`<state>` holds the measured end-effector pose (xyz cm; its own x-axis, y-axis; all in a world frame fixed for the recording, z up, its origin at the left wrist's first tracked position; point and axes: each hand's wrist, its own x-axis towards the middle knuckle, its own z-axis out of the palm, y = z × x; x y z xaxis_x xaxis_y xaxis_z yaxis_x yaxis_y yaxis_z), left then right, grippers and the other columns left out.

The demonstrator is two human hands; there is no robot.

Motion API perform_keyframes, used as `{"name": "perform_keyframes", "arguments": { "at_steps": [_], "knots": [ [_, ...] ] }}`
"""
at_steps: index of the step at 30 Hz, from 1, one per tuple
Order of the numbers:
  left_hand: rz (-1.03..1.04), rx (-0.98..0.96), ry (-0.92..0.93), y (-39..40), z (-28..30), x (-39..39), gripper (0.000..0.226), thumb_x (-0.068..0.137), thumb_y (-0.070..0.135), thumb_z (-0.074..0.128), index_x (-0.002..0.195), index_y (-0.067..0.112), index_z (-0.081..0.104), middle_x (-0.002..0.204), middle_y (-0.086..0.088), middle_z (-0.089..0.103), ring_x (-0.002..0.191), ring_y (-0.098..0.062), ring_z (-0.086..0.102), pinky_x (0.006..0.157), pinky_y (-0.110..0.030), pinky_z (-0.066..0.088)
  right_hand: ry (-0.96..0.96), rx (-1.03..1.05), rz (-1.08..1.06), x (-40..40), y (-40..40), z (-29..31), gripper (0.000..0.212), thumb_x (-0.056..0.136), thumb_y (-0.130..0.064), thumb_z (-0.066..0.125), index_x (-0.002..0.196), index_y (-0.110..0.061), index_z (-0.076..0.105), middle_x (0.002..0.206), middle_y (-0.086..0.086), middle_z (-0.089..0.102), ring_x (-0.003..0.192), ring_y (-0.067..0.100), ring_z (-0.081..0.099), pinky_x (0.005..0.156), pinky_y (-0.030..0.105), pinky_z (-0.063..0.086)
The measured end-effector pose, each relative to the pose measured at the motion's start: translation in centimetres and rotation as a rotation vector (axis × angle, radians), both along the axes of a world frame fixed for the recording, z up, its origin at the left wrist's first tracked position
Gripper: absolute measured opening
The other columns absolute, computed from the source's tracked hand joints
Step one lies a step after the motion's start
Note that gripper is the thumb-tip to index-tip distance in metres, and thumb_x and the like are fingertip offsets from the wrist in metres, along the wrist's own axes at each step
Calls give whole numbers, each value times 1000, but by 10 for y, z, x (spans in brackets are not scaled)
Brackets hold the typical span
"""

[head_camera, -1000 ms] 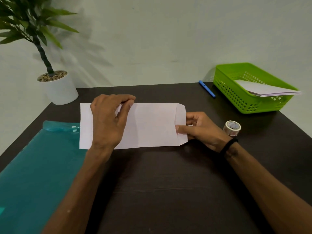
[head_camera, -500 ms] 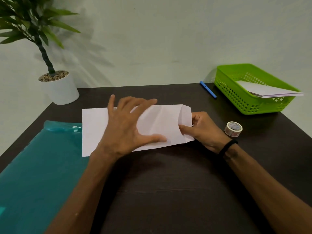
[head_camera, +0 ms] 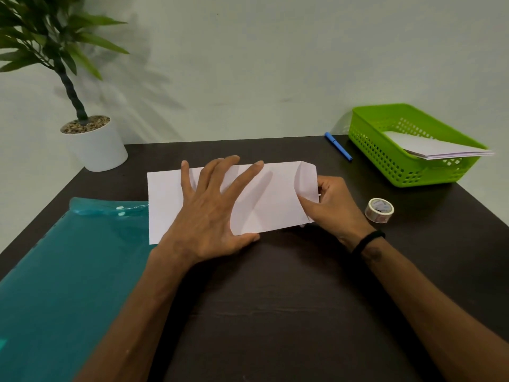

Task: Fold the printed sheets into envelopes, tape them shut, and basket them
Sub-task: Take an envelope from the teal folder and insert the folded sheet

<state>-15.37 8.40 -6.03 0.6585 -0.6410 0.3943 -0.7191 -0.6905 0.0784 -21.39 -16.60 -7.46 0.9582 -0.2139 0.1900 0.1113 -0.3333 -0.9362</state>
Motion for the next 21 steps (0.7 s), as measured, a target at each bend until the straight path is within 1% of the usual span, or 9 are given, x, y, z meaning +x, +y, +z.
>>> {"name": "perform_keyframes", "arguments": {
  "at_steps": [3,7,9,11,13,15,17,20,21],
  "knots": [
    [26,-16,26,5,1,3,117,69,86,62,158,53,-4,167,1,18,155,-27,17,119,-73,-7,1,29,-25,0,-1,2,27,87,-32,81,112,-30,72,109,-15,75,100,6,73,83,28,61],
    [-48,-59,-1,1,4,-4,113,72,85,62,161,49,3,163,1,25,152,-25,23,121,-70,-4,128,138,96,-3,-8,6,46,81,-20,87,123,-23,69,110,-6,79,100,15,76,85,37,63],
    [-79,-81,-37,-1,7,-7,112,72,84,63,162,45,9,160,2,31,151,-23,27,122,-69,-2,162,130,143,-6,-10,8,41,85,-12,83,123,-22,69,108,-4,79,96,21,78,79,37,65],
    [-76,-98,-63,-1,9,-8,114,70,88,62,162,44,10,159,2,33,151,-23,28,122,-70,0,165,115,161,-8,-8,10,32,91,-9,77,120,-20,70,103,0,80,83,28,79,73,38,65],
    [-57,-83,-46,0,9,-6,121,65,96,57,162,45,6,165,3,26,156,-24,19,121,-70,-2,161,84,139,-9,-7,11,29,92,-12,76,120,-19,70,102,1,80,77,29,78,72,37,65],
    [-41,-46,-8,0,6,-4,128,61,101,55,162,47,-1,170,4,14,159,-23,6,121,-69,-7,139,111,135,-8,-6,11,31,92,-9,76,120,-21,69,105,-1,80,85,26,79,73,37,65],
    [-25,-36,4,1,2,-1,128,62,98,58,161,47,-5,172,4,7,160,-23,1,121,-68,-10,98,214,158,-7,-7,9,40,86,-6,79,121,-21,69,111,-2,79,101,22,77,82,37,64],
    [15,-80,5,8,1,4,123,68,84,66,162,44,-3,167,1,17,157,-25,11,121,-69,-9,74,473,231,-7,-12,9,55,80,-9,77,134,-13,64,126,10,74,115,28,72,92,45,61],
    [25,-106,-1,10,2,5,121,70,77,69,162,42,0,163,0,23,154,-26,17,121,-71,-6,84,489,238,-7,-14,10,59,80,-10,77,136,-12,63,128,12,72,116,29,71,92,46,61]
  ]
}}
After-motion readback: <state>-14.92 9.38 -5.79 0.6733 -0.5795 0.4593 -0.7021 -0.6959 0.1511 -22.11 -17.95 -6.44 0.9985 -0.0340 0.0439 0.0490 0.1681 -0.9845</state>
